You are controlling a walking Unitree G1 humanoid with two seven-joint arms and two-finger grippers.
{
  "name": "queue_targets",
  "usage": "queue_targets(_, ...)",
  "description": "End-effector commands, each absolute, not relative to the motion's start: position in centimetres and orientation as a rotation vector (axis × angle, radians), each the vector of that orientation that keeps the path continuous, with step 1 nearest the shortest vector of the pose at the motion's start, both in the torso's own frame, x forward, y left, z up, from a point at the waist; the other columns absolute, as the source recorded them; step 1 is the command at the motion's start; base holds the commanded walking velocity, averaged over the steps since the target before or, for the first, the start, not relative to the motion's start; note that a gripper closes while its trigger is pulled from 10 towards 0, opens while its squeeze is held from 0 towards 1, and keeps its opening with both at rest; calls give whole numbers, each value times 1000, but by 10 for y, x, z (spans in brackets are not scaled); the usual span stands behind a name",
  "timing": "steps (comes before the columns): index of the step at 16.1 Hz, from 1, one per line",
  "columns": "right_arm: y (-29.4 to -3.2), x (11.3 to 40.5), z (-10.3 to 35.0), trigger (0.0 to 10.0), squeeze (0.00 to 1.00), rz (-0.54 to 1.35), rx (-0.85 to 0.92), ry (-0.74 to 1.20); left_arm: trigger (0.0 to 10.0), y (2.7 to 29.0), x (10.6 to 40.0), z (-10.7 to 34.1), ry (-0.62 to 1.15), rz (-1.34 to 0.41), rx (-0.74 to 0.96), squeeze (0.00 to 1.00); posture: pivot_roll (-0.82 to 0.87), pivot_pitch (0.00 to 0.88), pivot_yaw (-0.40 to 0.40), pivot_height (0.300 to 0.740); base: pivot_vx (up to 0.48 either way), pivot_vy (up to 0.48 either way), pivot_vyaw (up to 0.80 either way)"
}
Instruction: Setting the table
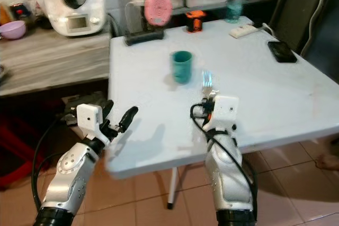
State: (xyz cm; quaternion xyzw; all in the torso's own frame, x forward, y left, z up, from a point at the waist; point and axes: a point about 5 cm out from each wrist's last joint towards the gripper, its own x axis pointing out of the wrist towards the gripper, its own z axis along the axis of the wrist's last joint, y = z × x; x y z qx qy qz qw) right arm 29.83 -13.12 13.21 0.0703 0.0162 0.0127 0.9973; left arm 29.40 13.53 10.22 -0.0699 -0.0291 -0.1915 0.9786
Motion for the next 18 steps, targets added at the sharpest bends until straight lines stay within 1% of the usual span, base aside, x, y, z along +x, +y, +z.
queue_targets(1, -124, 299, 137, 10000, 0, 54, 141, 7, 10000, 144, 295, 102, -58, -354, -131, 0, -67, 2, 100, 740, 0, 424, 0)
queue_targets(5, -124, 300, 140, 10000, 0, 62, 130, -14, 10000, 144, 296, 103, -66, -340, -129, 0, -70, 0, 100, 740, 0, 423, 0)
queue_targets(7, -126, 300, 141, 10000, 0, 62, 124, -17, 10000, 146, 298, 102, -68, -315, -122, 0, -71, 0, 99, 740, 0, 424, 400)
queue_targets(10, -128, 299, 141, 10000, 0, 56, 124, -23, 10000, 149, 300, 100, -62, -281, -108, 0, -76, 0, 97, 740, 0, 426, 608)
queue_targets(16, -128, 300, 141, 10000, 0, 51, 128, -24, 10000, 150, 301, 100, -63, -271, -103, 0, -75, 0, 100, 740, 0, 424, 690)
queue_targets(18, -128, 300, 140, 10000, 0, 50, 129, -23, 10000, 150, 303, 100, -64, -264, -103, 0, -76, 0, 102, 740, 0, 422, 206)
